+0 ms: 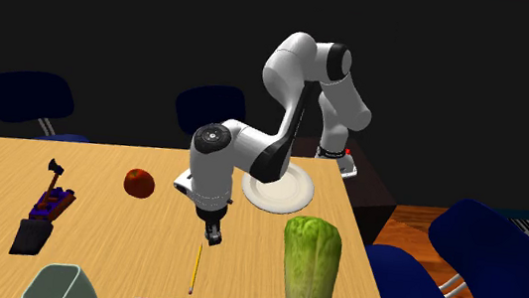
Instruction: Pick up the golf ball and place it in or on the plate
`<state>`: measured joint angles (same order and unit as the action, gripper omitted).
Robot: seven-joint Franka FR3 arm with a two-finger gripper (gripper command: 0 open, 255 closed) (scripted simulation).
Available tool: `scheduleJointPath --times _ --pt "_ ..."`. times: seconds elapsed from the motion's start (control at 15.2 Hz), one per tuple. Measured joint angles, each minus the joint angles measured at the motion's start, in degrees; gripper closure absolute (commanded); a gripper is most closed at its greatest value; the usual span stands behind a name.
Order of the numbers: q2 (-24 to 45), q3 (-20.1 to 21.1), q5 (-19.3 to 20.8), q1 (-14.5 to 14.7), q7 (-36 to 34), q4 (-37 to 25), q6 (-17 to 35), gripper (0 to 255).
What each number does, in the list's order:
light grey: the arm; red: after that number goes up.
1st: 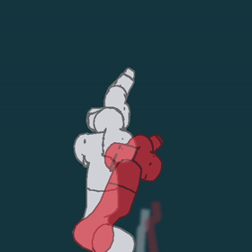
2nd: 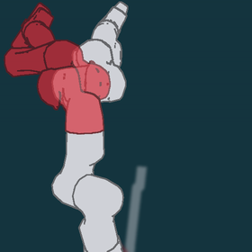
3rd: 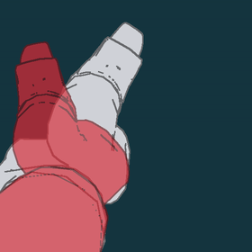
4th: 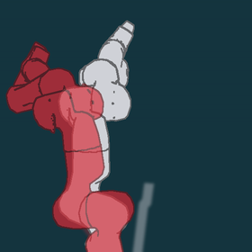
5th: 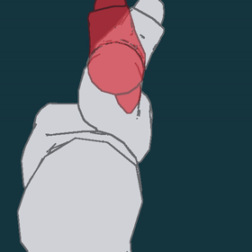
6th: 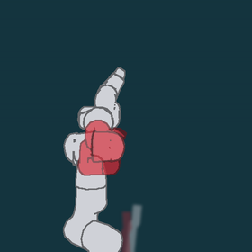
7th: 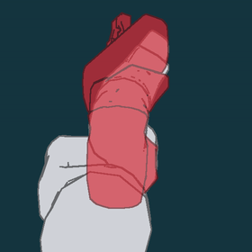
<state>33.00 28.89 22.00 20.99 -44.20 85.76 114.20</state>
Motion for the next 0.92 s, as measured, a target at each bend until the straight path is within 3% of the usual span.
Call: scheduleJointPath --times 0.92 --pt "-2.5 0.9 -1.7 0.0 1.6 -4.7 -6.8 255"
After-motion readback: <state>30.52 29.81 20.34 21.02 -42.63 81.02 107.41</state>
